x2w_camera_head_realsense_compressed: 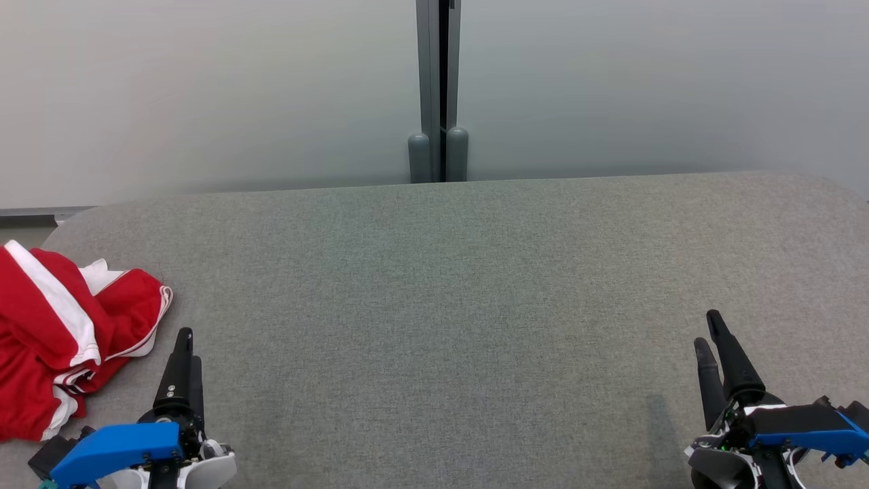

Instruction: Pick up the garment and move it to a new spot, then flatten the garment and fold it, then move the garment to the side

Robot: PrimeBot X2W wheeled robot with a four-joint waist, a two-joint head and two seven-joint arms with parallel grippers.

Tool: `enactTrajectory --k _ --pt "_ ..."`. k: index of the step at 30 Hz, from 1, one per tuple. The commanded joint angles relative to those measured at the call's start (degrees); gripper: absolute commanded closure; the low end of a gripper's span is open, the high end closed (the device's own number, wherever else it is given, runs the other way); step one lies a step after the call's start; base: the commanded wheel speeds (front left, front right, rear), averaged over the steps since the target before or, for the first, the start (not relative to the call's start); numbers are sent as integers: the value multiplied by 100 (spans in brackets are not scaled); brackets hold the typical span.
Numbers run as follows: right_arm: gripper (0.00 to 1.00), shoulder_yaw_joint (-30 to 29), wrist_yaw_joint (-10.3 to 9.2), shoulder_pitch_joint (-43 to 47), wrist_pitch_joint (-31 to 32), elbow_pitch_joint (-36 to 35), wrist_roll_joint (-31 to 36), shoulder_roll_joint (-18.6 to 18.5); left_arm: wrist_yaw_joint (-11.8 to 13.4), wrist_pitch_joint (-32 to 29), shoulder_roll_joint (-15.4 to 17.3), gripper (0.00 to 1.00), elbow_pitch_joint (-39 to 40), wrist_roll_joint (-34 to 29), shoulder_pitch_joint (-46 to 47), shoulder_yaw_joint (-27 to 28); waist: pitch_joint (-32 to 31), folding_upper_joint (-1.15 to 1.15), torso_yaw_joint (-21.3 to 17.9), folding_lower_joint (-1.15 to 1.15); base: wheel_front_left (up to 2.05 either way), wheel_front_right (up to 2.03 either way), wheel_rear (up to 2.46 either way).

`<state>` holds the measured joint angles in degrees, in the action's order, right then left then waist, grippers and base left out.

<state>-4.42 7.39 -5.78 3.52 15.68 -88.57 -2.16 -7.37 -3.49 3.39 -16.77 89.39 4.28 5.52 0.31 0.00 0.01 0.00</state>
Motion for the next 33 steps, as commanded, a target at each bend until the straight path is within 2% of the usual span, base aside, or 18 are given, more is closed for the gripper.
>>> enactTrajectory --k 1,26,33 --pt "0 21 7 -210 -70 -110 207 -49 -3 72 92 0 58 -173 233 -52 2 0 -1 0 0 0 0" --pt "0 163 9 -456 -653 101 2999 -47 -7 655 344 0 -201 -3029 414 -348 21 0 -15 0 0 0 0" --pt "0 196 10 -488 -795 240 3722 -52 -9 795 356 0 -342 -3648 434 -377 16 0 -12 0 0 0 0"
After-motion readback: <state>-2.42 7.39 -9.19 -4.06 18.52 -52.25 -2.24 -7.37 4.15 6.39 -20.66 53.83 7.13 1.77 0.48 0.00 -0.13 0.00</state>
